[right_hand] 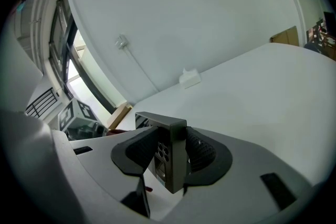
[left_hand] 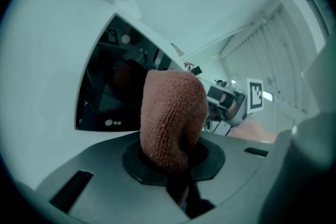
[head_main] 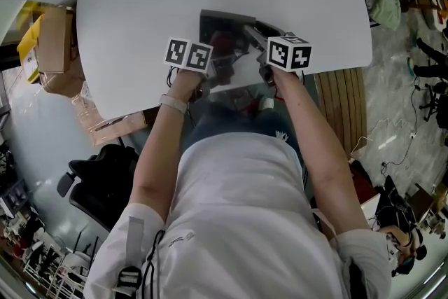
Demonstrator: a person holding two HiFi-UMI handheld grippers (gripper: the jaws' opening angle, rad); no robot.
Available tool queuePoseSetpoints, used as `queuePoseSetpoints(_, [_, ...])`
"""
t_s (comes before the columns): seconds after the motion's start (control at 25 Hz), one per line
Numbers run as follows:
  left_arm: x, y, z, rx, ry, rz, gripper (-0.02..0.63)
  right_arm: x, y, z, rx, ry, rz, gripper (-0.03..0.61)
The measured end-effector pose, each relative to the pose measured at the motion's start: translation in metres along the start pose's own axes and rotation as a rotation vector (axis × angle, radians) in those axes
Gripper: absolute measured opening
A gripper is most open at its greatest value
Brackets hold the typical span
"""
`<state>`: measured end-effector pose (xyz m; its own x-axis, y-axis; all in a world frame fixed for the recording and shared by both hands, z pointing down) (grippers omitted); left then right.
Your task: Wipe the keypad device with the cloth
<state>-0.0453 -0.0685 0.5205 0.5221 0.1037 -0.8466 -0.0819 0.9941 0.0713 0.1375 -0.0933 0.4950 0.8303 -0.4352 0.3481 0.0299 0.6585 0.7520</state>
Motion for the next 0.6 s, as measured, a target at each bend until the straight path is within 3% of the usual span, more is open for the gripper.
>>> queuePoseSetpoints(0.32, [0.010, -0.028, 0.007, -0.037, 0.072, 0.009, 0.048, -0.007, 0.003, -0.001, -0.015, -0.007, -0.003, 0.170])
queuePoseSetpoints(0.6, [-0.004, -0.035, 0.016, -0.078, 0.129, -0.067, 0.048, -0.007, 0.004, -0.001, -0.023, 0.001, -0.009, 0.170])
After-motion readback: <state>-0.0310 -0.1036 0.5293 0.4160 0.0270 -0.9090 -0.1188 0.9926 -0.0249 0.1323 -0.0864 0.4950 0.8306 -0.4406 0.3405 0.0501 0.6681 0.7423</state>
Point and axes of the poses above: the fingertips, and each gripper's own axes: z forward along the fingers, x to its right, y out of its underside, the point moved 9 cm from there along -z, backward along the fingers, and after that the axes turned 13 degrees about -z, right-handed, at the moved point
